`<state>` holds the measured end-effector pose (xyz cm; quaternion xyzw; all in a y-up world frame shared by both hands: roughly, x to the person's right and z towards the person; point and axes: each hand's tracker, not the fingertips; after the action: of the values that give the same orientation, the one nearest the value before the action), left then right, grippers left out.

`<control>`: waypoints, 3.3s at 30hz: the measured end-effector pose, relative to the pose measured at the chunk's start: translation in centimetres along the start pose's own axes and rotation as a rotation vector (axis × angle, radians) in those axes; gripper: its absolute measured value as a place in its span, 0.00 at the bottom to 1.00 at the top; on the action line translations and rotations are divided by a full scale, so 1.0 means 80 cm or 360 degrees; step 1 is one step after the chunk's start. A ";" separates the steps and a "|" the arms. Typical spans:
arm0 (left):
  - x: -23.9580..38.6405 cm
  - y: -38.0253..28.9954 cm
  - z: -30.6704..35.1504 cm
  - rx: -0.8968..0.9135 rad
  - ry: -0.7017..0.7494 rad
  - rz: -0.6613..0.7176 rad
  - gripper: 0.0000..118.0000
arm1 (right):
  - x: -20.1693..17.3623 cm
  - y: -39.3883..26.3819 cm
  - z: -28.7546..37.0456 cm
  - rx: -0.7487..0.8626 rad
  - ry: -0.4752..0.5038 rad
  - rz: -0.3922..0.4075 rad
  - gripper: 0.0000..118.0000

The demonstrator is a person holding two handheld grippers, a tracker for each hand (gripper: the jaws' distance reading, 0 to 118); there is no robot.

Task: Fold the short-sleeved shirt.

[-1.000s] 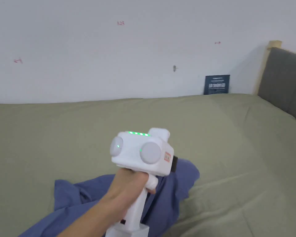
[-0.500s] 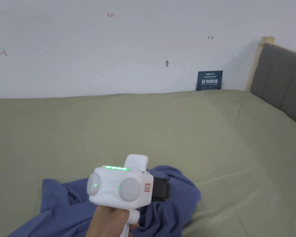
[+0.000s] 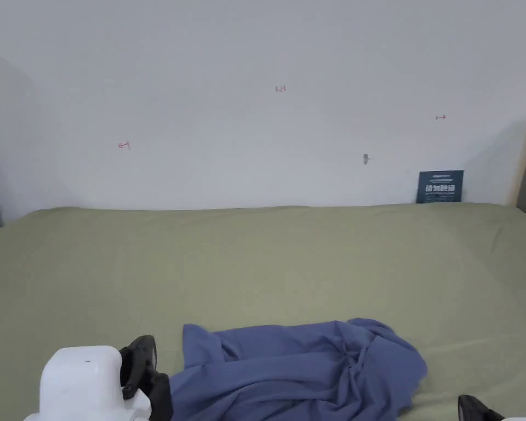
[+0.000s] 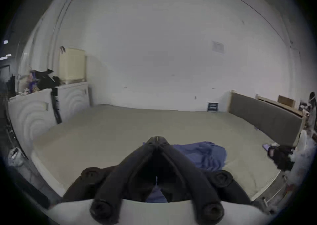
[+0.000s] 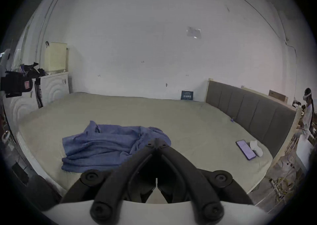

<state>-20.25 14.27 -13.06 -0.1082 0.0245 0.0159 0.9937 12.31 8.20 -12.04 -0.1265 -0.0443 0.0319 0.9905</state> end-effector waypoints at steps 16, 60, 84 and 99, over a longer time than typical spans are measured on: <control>-0.093 -0.025 -0.073 -0.0366 0.0162 0.0214 0.00 | -0.025 0.007 -0.020 -0.0017 0.0071 0.0012 0.01; -0.141 -0.191 -0.375 -0.1280 -0.0097 -0.0068 0.00 | 0.074 0.003 -0.506 -0.0998 0.0214 0.0005 0.13; -0.181 -0.061 -0.320 -0.1082 0.0074 0.0005 0.00 | 0.098 0.099 -0.407 -0.0918 0.0313 -0.0089 0.03; -0.176 0.202 -0.188 -0.0478 0.0171 -0.0001 0.00 | 0.150 0.298 -0.199 -0.0341 0.0263 -0.0133 0.03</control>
<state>-35.57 26.45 -30.48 -0.2562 0.0749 0.0133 0.9636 24.54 28.16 -32.50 -0.2317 0.0290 -0.0246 0.9720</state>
